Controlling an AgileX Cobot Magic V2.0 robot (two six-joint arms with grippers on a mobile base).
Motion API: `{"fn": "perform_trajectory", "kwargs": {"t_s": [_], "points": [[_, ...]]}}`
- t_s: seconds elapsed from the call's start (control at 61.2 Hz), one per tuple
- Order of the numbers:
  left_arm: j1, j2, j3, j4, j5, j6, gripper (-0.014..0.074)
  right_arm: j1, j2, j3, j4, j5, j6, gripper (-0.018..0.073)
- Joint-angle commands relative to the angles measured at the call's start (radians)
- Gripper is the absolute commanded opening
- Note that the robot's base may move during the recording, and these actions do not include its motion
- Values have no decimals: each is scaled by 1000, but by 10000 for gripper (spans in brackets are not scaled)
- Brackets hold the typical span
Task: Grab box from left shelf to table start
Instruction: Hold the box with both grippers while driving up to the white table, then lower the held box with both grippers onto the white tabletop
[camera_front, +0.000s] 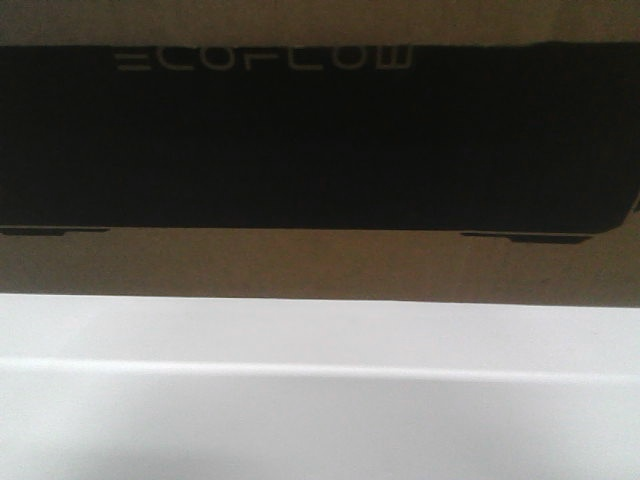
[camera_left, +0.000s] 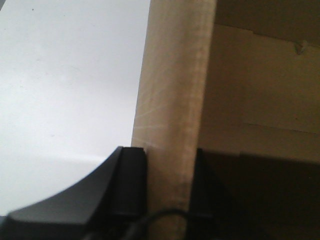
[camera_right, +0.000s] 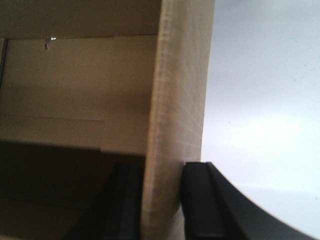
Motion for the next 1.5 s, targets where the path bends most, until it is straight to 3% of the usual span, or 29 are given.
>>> {"fn": "perform_trajectory", "kwargs": {"t_s": [0.0, 0.376, 0.947, 1.241, 1.486], "points": [[9, -12, -43, 47, -146, -38, -85, -7, 1, -26, -101, -113, -14, 18], [9, 16, -44, 46, -254, -38, -85, -7, 63, -26, -105, -133, -14, 18], [9, 429, -194, 46, -242, -35, -85, -8, 447, -41, -109, -379, -14, 18], [9, 606, -335, -32, -237, 18, -85, -8, 603, -191, -109, -353, -14, 18], [11, 720, -421, -64, -203, 41, -85, -8, 660, -207, -109, -353, -14, 18]]}}
